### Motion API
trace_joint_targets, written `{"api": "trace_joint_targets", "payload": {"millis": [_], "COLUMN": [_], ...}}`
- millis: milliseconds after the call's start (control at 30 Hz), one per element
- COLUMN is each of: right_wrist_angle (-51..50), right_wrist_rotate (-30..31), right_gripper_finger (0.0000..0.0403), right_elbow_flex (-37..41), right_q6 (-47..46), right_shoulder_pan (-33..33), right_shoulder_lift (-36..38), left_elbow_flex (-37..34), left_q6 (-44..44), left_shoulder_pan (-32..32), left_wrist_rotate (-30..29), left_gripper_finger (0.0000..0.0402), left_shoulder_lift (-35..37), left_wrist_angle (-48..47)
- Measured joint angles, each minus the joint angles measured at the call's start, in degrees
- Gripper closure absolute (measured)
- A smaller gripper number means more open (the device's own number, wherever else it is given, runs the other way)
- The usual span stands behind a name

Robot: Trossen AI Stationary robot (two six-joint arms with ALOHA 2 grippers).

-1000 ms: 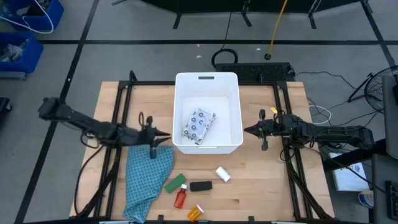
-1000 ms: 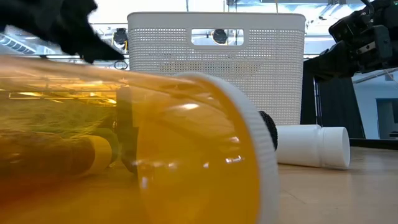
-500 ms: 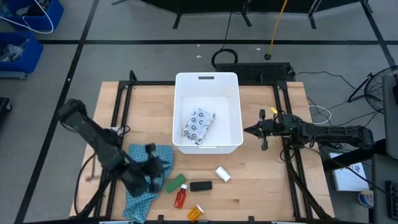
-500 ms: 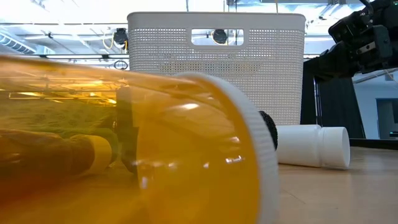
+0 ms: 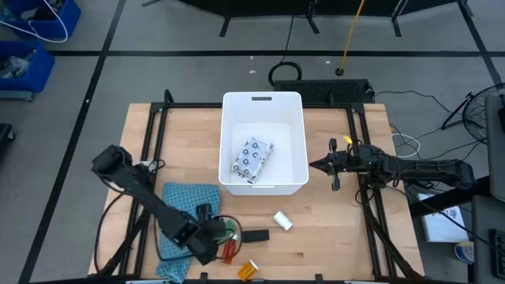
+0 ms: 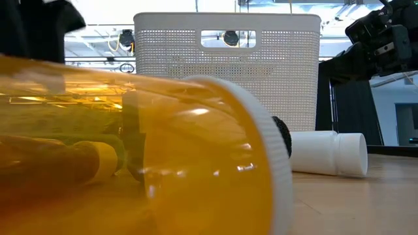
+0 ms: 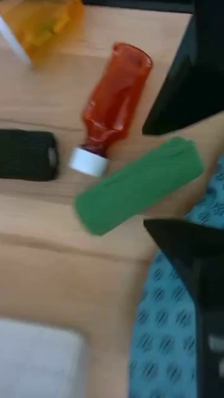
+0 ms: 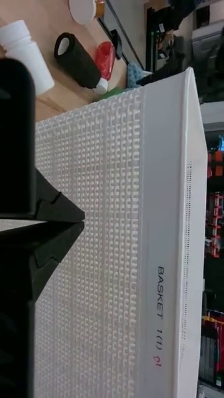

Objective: Pick & place medical supplies in basket/bin
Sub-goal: Put the green bandage into the white bin

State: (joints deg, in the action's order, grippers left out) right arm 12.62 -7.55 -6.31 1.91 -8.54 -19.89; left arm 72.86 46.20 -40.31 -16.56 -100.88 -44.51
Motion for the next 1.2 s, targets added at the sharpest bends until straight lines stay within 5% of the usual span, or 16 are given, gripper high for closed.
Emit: {"api": "trace_joint_targets", "payload": {"millis": [167,300,800,967,1200], "right_wrist_angle": [0.02,0.83,0.33,-0.42,-0.83], "right_wrist_rotate": [0.09,0.11,0.04,0.03,0.04], "right_gripper_finger": [0.0403,0.0403,0.0403,0.0403,0.0403], "right_elbow_flex": [0.0,0.0,0.0,0.0,0.0], "right_q6": [0.33,-0.2,-2.34,-2.76,-2.15], "right_shoulder_pan": [0.01,0.0,0.0,0.0,0.01], "right_shoulder_lift": [-0.01,0.01,-0.01,-0.01,-0.01], "left_elbow_flex": [0.0,0.0,0.13,0.3,-0.23], "left_q6": [-0.46,-2.08,-5.08,-6.94,-9.69], "left_shoulder_pan": [1.66,3.35,8.19,8.72,9.29], "left_wrist_rotate": [4.26,4.27,12.12,13.58,14.41], "left_gripper_finger": [0.0056,0.0013,0.0005,0.0051,0.0212], "left_shoulder_lift": [-2.13,-3.53,-11.79,-12.74,-9.79], "left_wrist_angle": [0.15,1.49,2.6,2.69,1.66]}}
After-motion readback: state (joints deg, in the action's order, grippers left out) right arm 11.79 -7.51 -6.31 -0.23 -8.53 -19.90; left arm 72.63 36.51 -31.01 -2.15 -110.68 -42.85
